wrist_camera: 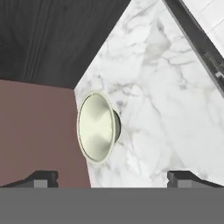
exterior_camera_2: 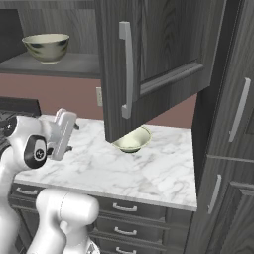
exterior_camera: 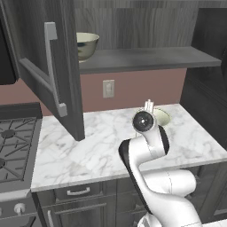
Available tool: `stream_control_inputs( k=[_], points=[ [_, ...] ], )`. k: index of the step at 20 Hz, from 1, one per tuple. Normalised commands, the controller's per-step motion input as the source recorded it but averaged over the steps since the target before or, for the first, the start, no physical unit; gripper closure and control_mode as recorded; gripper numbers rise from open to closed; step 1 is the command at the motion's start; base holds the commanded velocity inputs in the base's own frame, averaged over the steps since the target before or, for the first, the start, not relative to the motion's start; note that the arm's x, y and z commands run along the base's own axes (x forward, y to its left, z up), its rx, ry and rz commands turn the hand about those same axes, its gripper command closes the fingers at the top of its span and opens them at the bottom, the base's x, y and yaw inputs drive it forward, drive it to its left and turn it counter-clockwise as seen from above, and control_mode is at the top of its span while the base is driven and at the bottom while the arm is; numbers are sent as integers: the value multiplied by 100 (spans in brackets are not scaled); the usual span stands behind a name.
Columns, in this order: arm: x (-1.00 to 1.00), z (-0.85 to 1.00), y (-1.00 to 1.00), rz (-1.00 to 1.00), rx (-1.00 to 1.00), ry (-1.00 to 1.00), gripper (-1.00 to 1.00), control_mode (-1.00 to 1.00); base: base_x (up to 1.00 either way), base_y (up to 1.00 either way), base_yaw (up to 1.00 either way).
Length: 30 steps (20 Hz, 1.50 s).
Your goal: Open the cabinet. Pick the bowls from the counter and place them in the cabinet. Then close the cabinet.
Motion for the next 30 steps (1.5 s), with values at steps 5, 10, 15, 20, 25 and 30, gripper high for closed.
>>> stream_control_inputs(
  k=[5,10,15,20,25,30],
  points=[
    [35,-44,-9,0,0,-14,-100,-100,0,0,0],
    [24,-30,-10,-4,0,-11,-100,-100,0,0,0],
    [32,-27,0,-5,0,-10,-100,-100,0,0,0],
    [36,-27,-2,-9,0,-1,-100,-100,0,0,0],
    [42,-31,-9,-9,3,0,-100,-100,0,0,0],
    [30,-31,-5,-3,1,-2,-100,-100,0,0,0]
  ],
)
